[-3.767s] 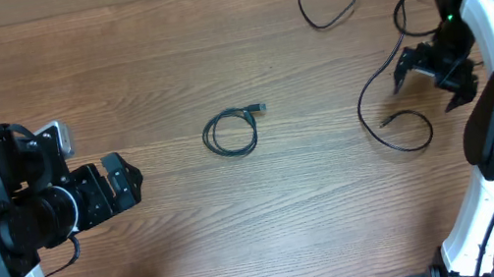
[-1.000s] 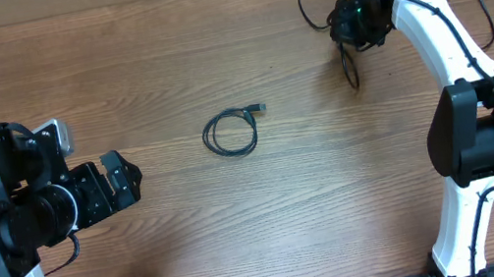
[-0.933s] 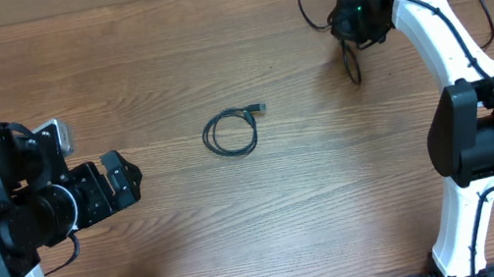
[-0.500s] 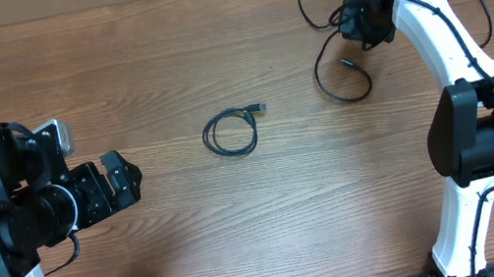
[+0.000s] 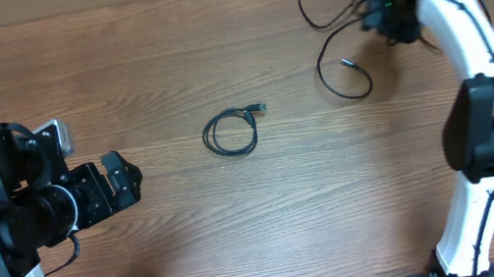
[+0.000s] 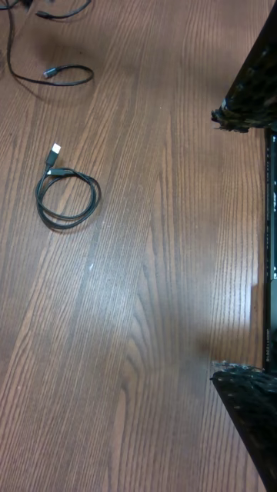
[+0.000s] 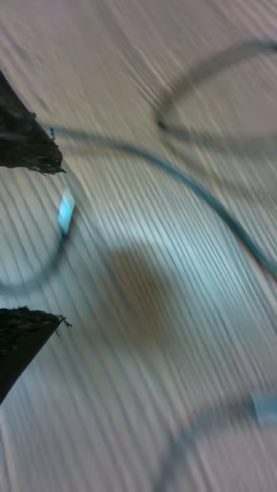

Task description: Untangle cables

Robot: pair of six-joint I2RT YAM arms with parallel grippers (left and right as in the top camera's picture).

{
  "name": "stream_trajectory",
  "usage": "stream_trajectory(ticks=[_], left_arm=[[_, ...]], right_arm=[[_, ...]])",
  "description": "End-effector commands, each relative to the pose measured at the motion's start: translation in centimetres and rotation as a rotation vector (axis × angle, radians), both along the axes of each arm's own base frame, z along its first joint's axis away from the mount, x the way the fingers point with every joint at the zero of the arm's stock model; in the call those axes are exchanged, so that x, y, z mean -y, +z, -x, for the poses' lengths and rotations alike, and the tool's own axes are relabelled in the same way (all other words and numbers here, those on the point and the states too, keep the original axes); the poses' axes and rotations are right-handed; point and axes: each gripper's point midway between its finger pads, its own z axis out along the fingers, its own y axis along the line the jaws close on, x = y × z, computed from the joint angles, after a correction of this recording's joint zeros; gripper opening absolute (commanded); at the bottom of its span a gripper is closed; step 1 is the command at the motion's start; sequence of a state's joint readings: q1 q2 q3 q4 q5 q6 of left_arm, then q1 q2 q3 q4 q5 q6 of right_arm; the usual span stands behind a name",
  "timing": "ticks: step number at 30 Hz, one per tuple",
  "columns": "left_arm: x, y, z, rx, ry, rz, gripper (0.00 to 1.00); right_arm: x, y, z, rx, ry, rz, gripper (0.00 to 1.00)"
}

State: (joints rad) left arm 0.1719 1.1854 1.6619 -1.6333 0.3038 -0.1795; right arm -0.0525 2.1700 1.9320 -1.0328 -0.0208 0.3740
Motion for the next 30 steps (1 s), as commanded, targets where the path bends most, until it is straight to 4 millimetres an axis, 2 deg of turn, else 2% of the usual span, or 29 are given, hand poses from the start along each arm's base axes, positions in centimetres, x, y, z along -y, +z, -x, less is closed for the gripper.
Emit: stream_trajectory(ticks=[1,3,7,11,14,17,22,24,26,27,30], left_arm=[[0.0,0.3,0.0,0.016,-0.016,-0.004,1.0],[0.0,0.3,0.0,0.015,-0.015,-0.003,1.0],[0.0,0.3,0.0,0.016,-0.015,-0.004,1.0],[0.0,0.3,0.0,0.016,-0.015,-0.004,1.0],[0.0,0.4,-0.2,0.022,-0.015,-0.005,1.0],[0.0,0.4,-0.2,0.024,-0.015,-0.005,1.0],[0.0,0.4,-0.2,0.024,-0.015,-0.006,0.99],[-0.1,0.4,-0.2,0.023,-0.013,-0.01,1.0],[-0.1,0.4,-0.2,0.023,-0.012,-0.012,1.0],[-0.1,0.4,-0.2,0.023,-0.013,-0.011,1.0],[-0.1,0.4,-0.3,0.026,-0.012,-0.012,1.0]], right_arm=[[6.7,2.0,-0.3,0.06,-0.14,0.037,0.58],[9.1,2.0,-0.3,0.077,-0.186,0.039,0.6],[11.8,1.4,-0.5,0.102,-0.158,0.074,0.62],[12.3,0.5,-1.1,0.117,-0.018,0.144,0.68],[12.2,-1.0,-1.5,0.112,0.116,0.202,0.77],[12.1,-3.1,-1.4,0.078,0.199,0.225,0.81],[11.7,-6.4,-1.0,0.022,0.263,0.194,0.79],[11.0,-7.5,-0.7,0.007,0.333,0.172,0.75],[10.9,-8.5,-0.6,-0.01,0.353,0.169,0.6],[10.8,-9.0,-0.5,-0.017,0.356,0.168,0.57],[10.8,-9.9,-0.4,-0.032,0.365,0.164,0.58]])
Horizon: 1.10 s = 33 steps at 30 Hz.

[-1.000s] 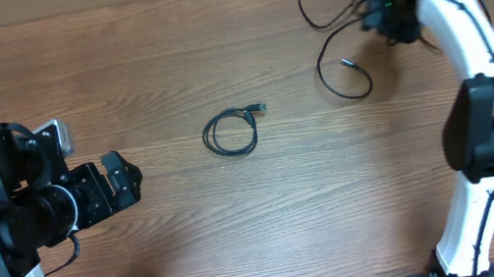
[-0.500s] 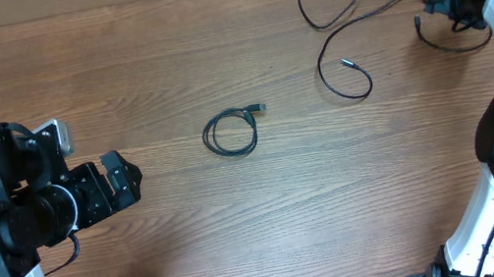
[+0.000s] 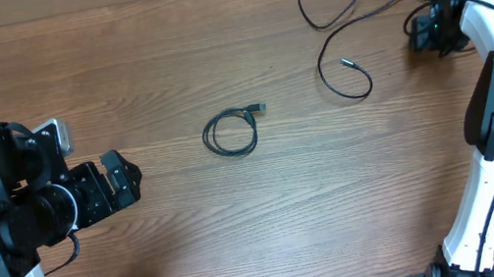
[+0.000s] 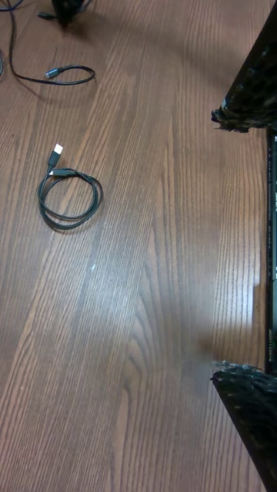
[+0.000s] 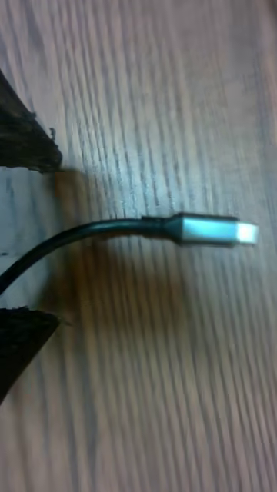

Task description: Untangle cables

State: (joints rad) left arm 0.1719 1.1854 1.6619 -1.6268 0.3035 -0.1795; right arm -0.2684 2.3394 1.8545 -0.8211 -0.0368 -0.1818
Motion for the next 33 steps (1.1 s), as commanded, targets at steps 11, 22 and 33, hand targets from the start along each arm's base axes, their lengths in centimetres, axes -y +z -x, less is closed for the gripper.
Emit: stream_trajectory(ticks=[11,22,33], left_arm=[[-0.1,0.4,-0.3,0.026,-0.013,-0.012,1.0],[-0.2,0.4,-0.4,0.032,-0.013,-0.013,0.99],[-0.2,0.5,-0.4,0.033,-0.016,-0.015,0.99]], right_arm=[[-0.2,-1.2,-0.2,-0.009,-0.008,-0.023,0.11],[2.0,6.1,-1.3,0.053,-0.231,0.025,0.04],[0.0,9.9,0.2,0.046,-0.432,-0.059,0.04]])
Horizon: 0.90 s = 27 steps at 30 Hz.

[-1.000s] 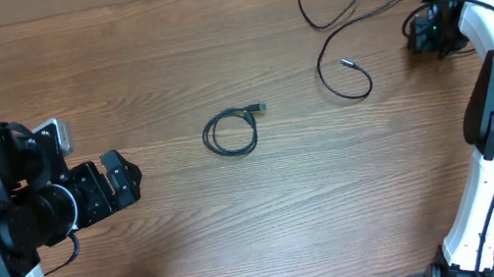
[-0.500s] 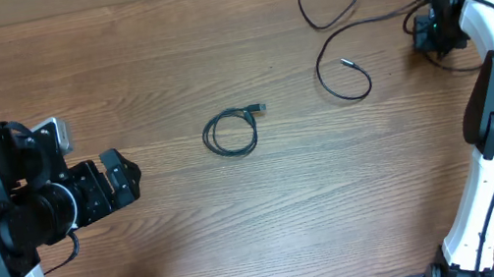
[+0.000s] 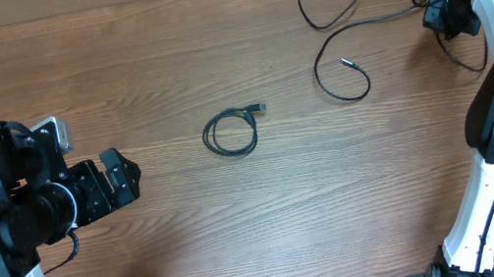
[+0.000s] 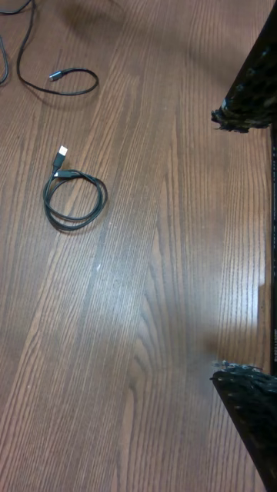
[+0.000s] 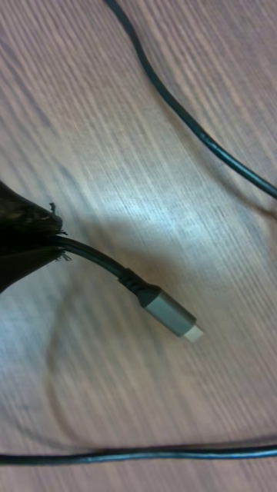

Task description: Untangle cables

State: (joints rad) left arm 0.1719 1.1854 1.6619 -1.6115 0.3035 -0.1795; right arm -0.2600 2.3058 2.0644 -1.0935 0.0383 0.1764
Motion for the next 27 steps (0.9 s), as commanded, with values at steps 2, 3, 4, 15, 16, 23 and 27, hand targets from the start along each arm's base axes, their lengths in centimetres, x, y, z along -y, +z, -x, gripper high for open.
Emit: stream_trajectory(ticks=[2,3,4,15,16,23,27], left_arm=[[-0.1,0.3,-0.2,0.02,-0.016,-0.013,1.0],[-0.1,0.3,-0.2,0.022,-0.016,-0.013,0.99],[-0.1,0.4,-0.2,0.023,-0.016,-0.013,1.0],[-0.1,0.4,-0.2,0.023,-0.016,-0.013,0.99],[-0.1,0.4,-0.2,0.023,-0.016,-0.013,0.99],[-0.1,0.4,-0.2,0.023,-0.016,-0.013,0.99],[-0.1,0.4,-0.2,0.022,-0.016,-0.013,1.0]], right_arm=[[-1.4,3.2,0.0,0.044,-0.128,-0.026,0.04],[-1.7,3.4,0.3,0.038,-0.158,-0.038,0.04],[-1.8,3.6,0.4,0.039,-0.172,-0.043,0.04],[-2.4,8.0,0.5,0.138,-0.286,-0.077,0.04],[-2.8,7.9,0.4,0.136,-0.28,-0.085,0.04],[-5.7,6.8,-1.2,0.158,-0.216,-0.114,0.05],[-6.1,5.7,-2.1,0.188,-0.206,-0.069,0.09]])
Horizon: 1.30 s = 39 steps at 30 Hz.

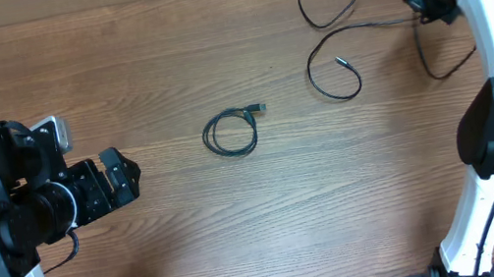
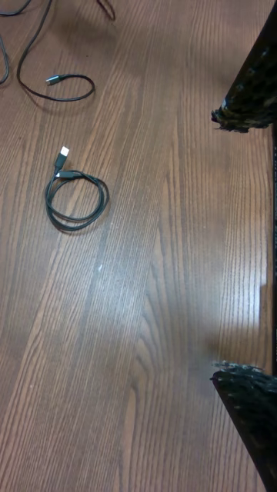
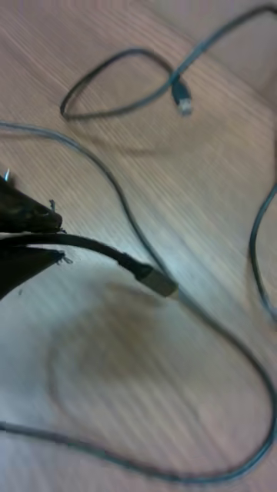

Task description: Untangle cables

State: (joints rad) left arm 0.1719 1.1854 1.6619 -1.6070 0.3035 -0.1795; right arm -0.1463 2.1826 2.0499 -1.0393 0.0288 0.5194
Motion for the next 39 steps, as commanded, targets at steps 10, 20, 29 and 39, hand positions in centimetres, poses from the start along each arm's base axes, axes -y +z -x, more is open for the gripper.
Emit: stream_trajectory(ticks=[10,20,29,39], left_arm=[[-0.1,0.4,-0.3,0.025,-0.015,-0.013,1.0],[-0.1,0.4,-0.2,0.024,-0.015,-0.013,1.0],[-0.1,0.4,-0.3,0.026,-0.015,-0.013,0.99],[-0.1,0.4,-0.3,0.025,-0.016,-0.013,1.0]], right_arm=[[0.0,-2.7,-0.1,0.001,0.011,0.055,0.47],[4.6,-0.7,3.6,-0.128,-0.023,0.112,0.7],[11.3,-3.8,9.9,-0.292,-0.196,0.041,0.74],[10.6,-8.7,12.1,-0.364,-0.221,-0.005,0.7]])
